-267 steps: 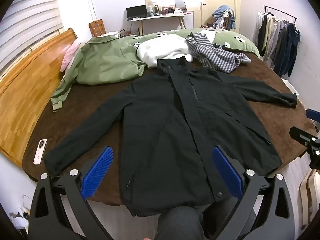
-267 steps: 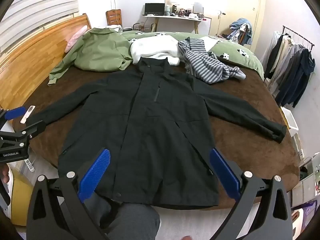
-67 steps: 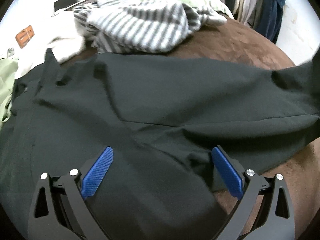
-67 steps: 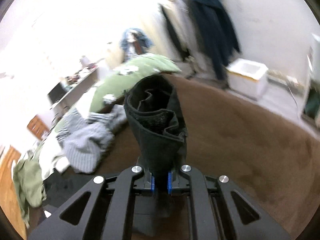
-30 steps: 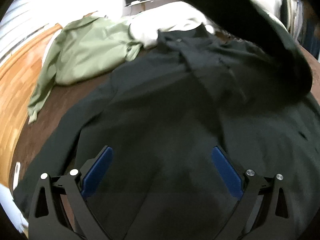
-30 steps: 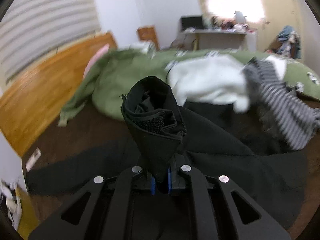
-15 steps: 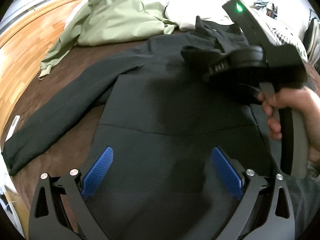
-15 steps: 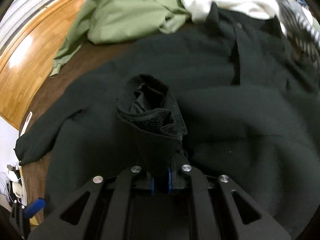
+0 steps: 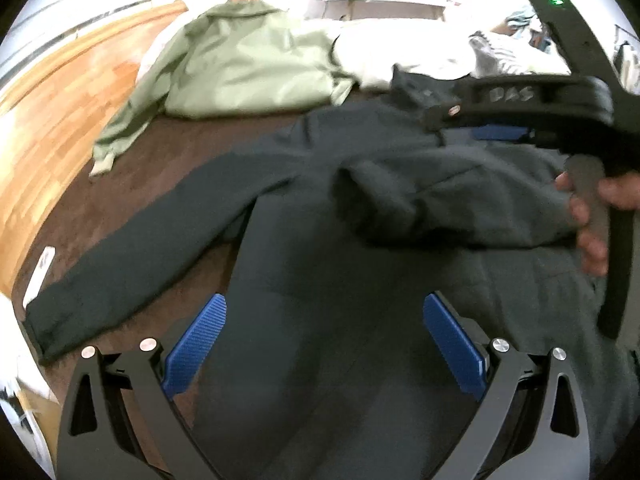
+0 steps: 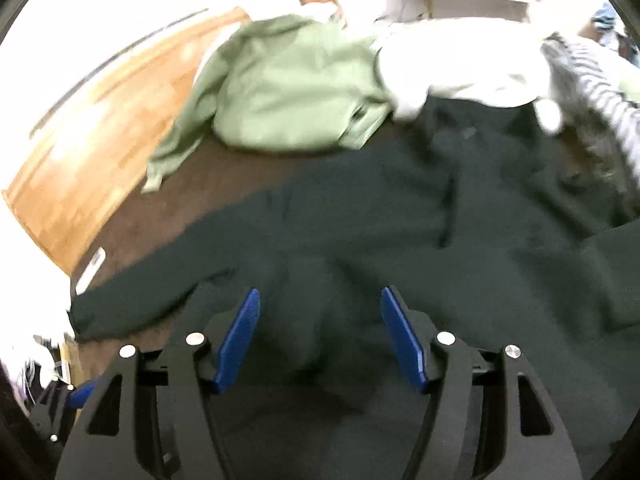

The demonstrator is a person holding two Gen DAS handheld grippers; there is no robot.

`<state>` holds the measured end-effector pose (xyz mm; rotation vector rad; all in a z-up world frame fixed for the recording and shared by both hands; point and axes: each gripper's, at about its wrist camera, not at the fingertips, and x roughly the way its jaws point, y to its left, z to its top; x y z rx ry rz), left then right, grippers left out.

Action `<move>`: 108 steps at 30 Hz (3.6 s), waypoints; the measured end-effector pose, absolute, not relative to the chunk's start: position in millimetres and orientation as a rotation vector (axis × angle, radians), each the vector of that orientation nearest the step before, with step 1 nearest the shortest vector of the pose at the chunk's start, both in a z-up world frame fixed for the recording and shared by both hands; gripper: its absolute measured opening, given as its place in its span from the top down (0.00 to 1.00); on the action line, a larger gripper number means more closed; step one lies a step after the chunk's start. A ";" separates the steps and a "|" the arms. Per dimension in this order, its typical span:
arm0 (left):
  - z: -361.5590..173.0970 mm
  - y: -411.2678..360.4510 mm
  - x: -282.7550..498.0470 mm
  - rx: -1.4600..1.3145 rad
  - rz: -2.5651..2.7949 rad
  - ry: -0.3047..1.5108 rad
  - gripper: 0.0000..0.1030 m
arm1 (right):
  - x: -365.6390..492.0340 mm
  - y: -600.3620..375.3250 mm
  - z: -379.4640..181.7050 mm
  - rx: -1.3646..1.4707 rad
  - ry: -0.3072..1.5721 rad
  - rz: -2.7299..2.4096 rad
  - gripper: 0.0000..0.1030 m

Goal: Fold large clothes
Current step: 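Lay the sleeve on the jacket body and open the right tool, then grasp the other sleeve cuff of the black jacket with the left tool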

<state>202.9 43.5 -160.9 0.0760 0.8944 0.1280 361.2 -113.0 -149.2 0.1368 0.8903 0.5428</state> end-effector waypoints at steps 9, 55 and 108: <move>-133.0 -24.7 244.2 0.043 -0.083 0.849 0.06 | 360.4 -253.5 -127.7 0.014 0.874 0.242 0.28; -194.4 -14.6 293.2 -0.079 -0.116 0.896 0.06 | 386.8 -315.3 -198.0 0.032 0.866 0.044 0.10; -242.8 439.3 83.1 -0.811 0.682 0.698 0.81 | 350.1 -12.1 -215.5 -0.130 0.986 0.341 0.10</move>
